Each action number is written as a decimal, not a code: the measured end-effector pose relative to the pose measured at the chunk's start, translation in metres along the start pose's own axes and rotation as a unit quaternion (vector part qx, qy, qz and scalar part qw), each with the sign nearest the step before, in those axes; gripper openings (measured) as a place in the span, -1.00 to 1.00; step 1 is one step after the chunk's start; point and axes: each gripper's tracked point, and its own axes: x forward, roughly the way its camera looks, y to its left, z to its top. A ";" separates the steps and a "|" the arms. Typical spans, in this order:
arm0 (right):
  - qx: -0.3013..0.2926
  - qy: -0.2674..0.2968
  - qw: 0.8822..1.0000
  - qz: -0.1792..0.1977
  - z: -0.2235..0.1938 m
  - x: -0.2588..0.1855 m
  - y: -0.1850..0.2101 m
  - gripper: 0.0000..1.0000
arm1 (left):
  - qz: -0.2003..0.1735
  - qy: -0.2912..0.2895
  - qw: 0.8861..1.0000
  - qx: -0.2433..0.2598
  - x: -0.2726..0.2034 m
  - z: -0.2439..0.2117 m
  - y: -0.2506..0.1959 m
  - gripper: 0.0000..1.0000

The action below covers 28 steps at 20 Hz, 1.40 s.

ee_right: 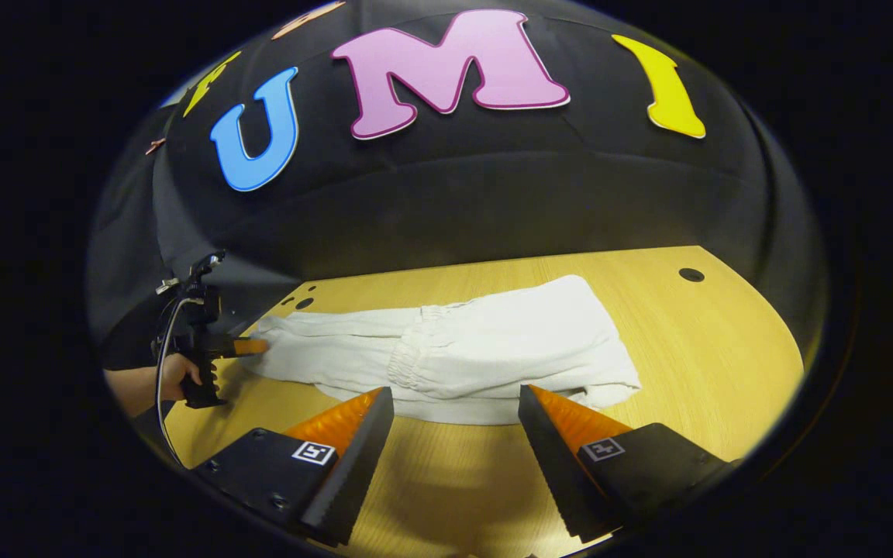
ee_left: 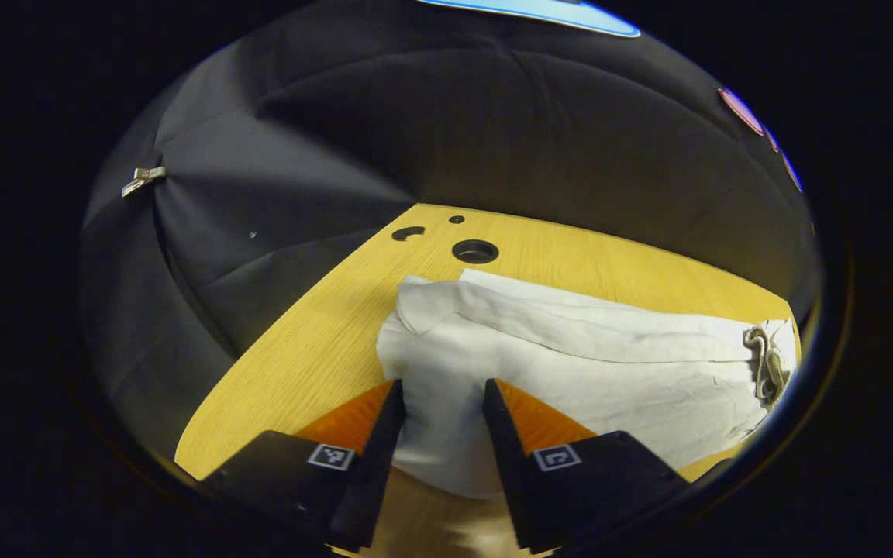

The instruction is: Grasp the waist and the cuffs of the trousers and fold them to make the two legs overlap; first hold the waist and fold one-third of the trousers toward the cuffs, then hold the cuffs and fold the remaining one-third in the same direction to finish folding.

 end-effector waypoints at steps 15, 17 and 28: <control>0.000 -0.024 0.999 -0.044 0.035 -0.020 -0.070 0.98 | -0.011 -0.042 0.996 -0.076 -0.020 0.014 -0.027 -0.89; 0.001 -0.025 0.998 -0.049 0.041 -0.026 -0.082 0.98 | -0.018 -0.062 0.995 -0.076 -0.034 0.028 -0.032 -0.89; 0.002 -0.018 0.997 -0.079 0.074 -0.081 -0.144 0.97 | -0.051 -0.132 0.989 -0.046 -0.114 0.123 -0.112 -0.89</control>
